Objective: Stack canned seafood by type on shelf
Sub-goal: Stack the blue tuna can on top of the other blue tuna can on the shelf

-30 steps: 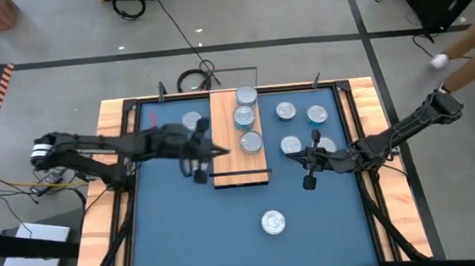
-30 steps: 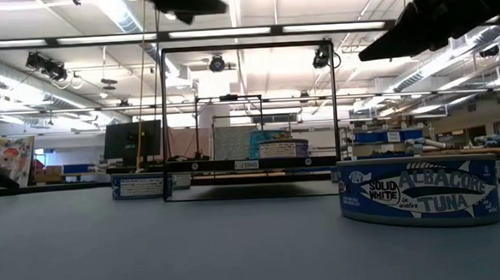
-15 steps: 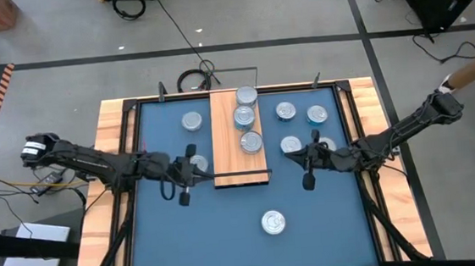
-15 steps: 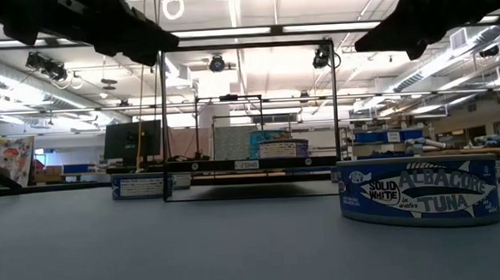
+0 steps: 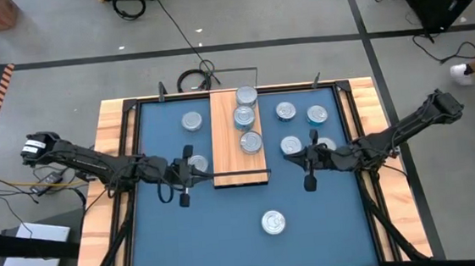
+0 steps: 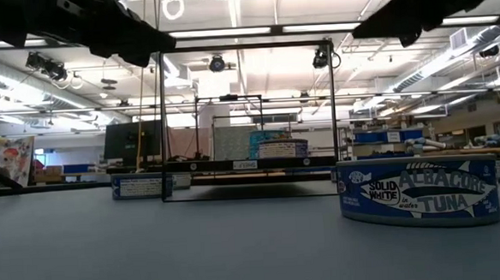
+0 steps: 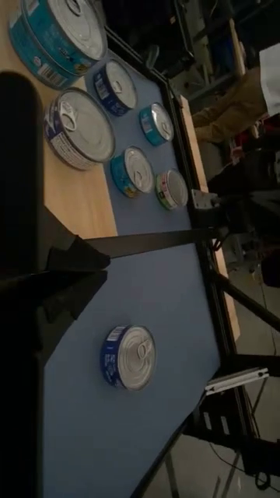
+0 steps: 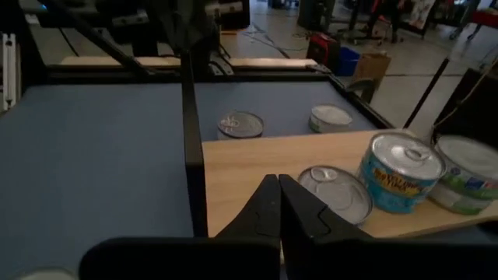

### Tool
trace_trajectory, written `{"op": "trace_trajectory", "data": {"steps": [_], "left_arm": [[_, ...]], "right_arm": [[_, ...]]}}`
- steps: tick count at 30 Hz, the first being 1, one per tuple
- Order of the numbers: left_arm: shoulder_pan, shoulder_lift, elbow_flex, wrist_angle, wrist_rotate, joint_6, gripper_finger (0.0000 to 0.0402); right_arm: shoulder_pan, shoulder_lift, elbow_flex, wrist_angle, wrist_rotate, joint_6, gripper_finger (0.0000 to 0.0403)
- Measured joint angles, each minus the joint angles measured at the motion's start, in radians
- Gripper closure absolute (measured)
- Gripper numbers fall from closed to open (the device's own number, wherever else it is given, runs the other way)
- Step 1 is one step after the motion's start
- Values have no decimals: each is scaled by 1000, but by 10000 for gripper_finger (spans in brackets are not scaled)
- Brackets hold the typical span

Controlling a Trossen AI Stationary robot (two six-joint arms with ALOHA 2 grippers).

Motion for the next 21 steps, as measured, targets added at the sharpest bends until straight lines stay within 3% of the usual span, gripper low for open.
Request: {"op": "trace_trajectory", "data": {"steps": [15,21], "left_arm": [[-3,-180,-5,12,-27,19,401],[108,-264,-2,-227,-72,19,401]], "right_arm": [[0,0,49,-49,2,-27,400],[0,0,49,-49,2,-43,400]]}}
